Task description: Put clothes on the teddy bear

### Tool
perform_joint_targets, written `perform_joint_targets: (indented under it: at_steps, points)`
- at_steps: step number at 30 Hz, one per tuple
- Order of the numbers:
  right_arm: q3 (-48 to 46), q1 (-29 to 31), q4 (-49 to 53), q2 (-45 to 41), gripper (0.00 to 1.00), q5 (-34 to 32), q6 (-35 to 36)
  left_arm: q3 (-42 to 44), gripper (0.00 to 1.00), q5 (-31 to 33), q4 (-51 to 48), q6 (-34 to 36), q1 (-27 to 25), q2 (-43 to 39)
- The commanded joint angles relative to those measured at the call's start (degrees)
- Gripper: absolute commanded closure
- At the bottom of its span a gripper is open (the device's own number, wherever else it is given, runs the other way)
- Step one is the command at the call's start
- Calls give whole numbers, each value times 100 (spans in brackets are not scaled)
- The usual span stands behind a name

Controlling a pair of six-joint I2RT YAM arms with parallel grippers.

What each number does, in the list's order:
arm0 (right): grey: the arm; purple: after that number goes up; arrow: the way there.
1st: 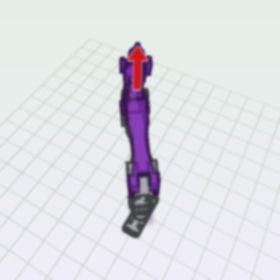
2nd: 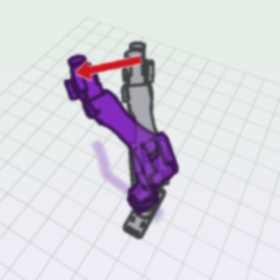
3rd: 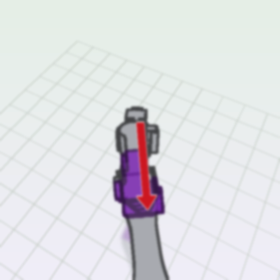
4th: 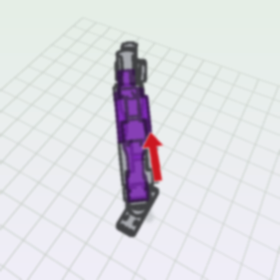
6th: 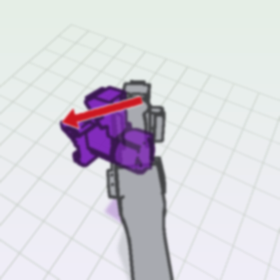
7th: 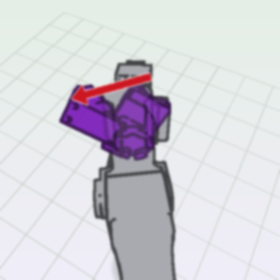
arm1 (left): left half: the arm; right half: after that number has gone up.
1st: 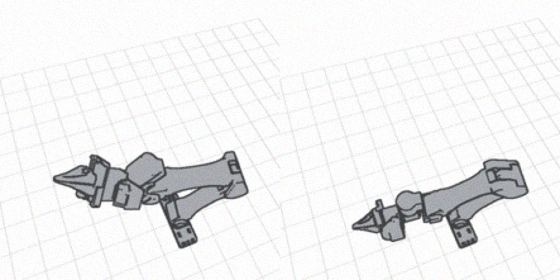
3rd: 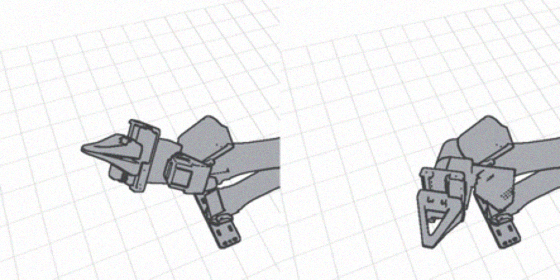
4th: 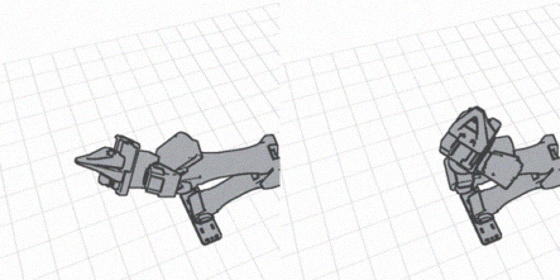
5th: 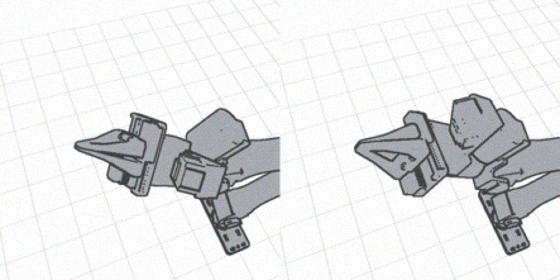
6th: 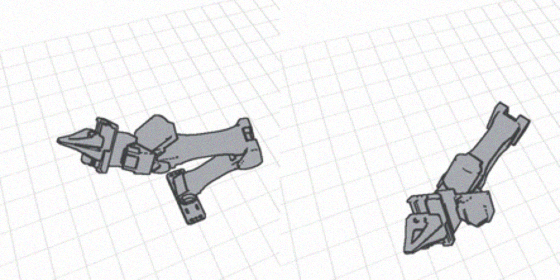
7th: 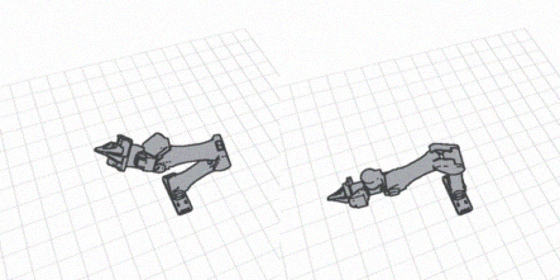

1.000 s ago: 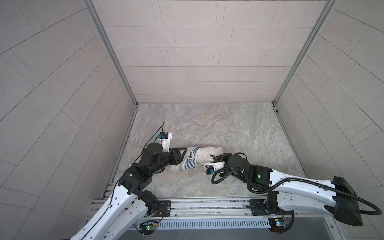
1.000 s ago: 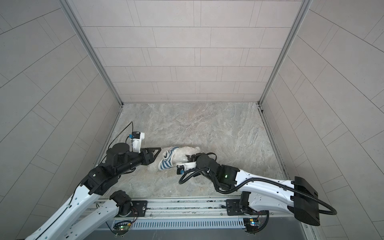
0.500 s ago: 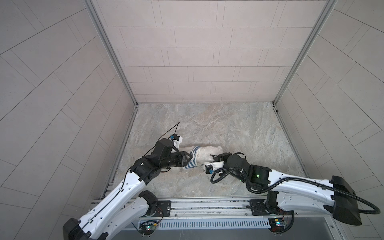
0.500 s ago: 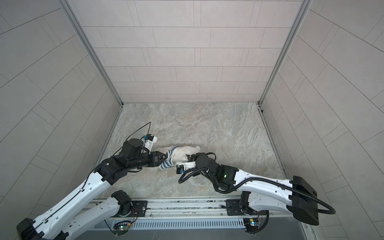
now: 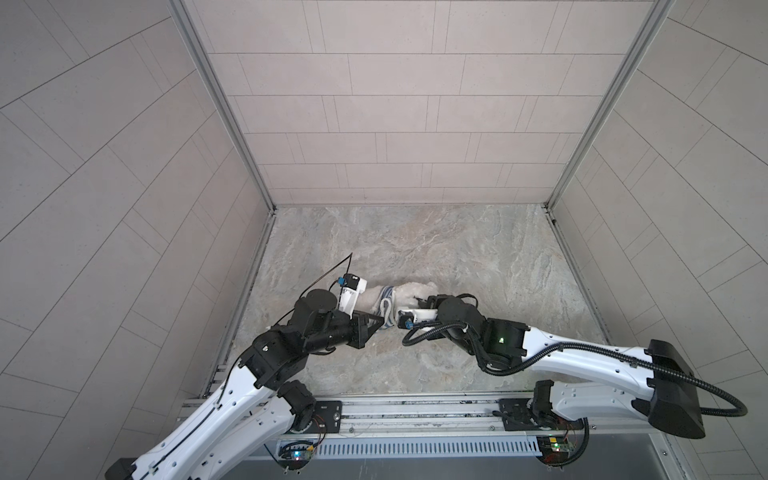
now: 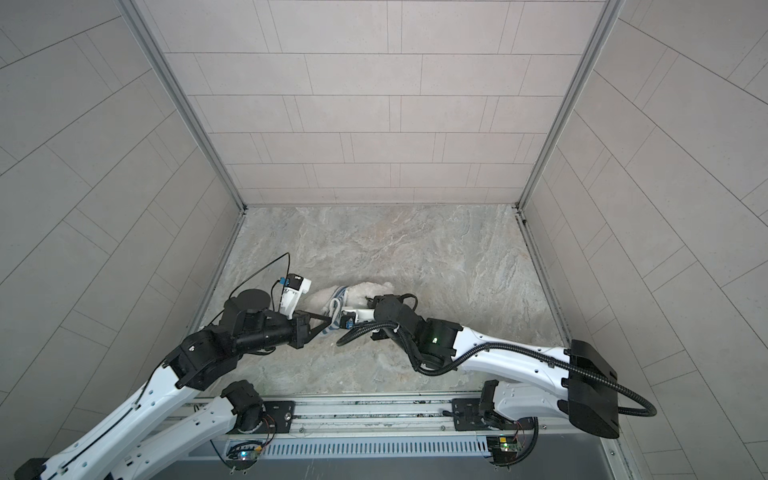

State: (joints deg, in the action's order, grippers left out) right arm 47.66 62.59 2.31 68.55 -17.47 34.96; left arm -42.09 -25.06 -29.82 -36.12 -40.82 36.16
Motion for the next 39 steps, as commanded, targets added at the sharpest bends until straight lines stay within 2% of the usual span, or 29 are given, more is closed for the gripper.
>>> perform_joint_targets:
  at_steps: [1,4,8,10,14,18,21,24,28,31,34,39]
  points:
    - [381,-155,381,57,100,-236,-803,2,100,-437,92,155,-121,-57]
    - [673,-277,641,141,100,-67,-1270,101,100,-248,35,166,-253,6]
    - [1001,-706,1011,189,100,503,-2192,221,100,463,-395,298,-608,32]
    - [1311,-728,1430,374,100,409,-2363,286,100,707,-270,187,-930,-36]
    - [1621,-730,1819,609,100,291,-2618,532,100,572,521,-180,-1424,-99]
    - [1756,-721,1948,742,100,245,-2809,623,100,502,854,-307,-1828,207]
    - [1613,-697,1697,689,100,354,-2901,649,100,620,1322,-516,-1904,435]
    - [1255,-691,1185,369,100,551,-2923,730,100,1400,1560,-899,-1899,532]
    - [573,-525,196,-324,100,1257,-2487,882,100,2223,2035,-1338,-1749,430]
    - [328,-361,-73,-586,100,1506,-2251,769,100,2158,2264,-1285,-1517,504]
    - [343,-344,25,-585,100,1369,-2314,610,100,1845,2242,-1040,-1464,796]
    - [443,-494,-71,-601,100,933,-3114,720,100,1380,2411,-678,-1825,1123]
